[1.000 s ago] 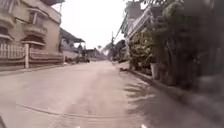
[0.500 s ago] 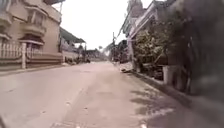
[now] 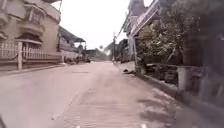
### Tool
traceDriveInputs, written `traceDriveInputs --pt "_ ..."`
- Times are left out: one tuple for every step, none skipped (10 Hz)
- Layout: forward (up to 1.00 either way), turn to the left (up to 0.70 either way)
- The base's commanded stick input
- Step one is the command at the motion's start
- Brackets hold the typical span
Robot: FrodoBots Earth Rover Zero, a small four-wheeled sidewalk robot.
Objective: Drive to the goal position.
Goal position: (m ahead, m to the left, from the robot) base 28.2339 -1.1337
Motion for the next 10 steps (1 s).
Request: traceDriveInputs --pt "1.00 0.00" --pt "1.00 0.00" --pt "1.00 0.00" --pt "1.00 0.00" --pt "1.00 0.00" --pt "1.00 0.00" --pt "1.00 0.00" --pt "1.00 0.00" --pt "1.00 0.00" --pt "1.00 0.00"
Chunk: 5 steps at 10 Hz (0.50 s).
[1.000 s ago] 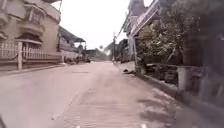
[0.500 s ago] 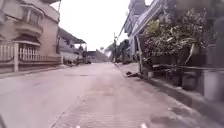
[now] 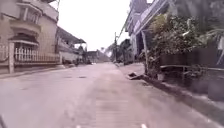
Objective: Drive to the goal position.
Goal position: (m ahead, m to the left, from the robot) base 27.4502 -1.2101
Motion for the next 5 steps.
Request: traceDriveInputs --pt "1.00 -0.03" --pt "1.00 -0.03" --pt "1.00 -0.04" --pt "1.00 -0.05" --pt "1.00 -0.05"
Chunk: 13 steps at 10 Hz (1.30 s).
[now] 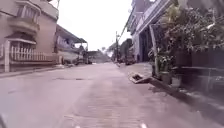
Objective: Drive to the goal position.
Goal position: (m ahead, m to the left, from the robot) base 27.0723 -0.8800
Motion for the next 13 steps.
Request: traceDriveInputs --pt "1.00 -0.21" --pt "1.00 -0.24" --pt "1.00 -0.03" --pt "1.00 0.00" --pt "1.00 0.00" --pt "1.00 0.00" --pt "1.00 0.00" --pt "1.00 0.00" --pt "1.00 0.00" --pt "1.00 0.00" --pt "1.00 0.00" --pt "1.00 -0.01" --pt "1.00 -0.03"
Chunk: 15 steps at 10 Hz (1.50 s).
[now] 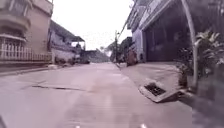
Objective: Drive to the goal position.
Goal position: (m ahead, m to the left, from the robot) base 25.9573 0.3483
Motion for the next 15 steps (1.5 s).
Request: traceDriveInputs --pt "1.00 -0.15" --pt "1.00 -0.34" --pt "1.00 -0.25" --pt "1.00 -0.05" --pt "1.00 0.00" --pt "1.00 0.00" --pt "1.00 0.00" --pt "1.00 0.00" --pt "1.00 0.00" --pt "1.00 0.00" --pt "1.00 0.00" --pt "1.00 0.00" --pt "1.00 0.00" --pt "1.00 0.00" --pt "1.00 0.00"
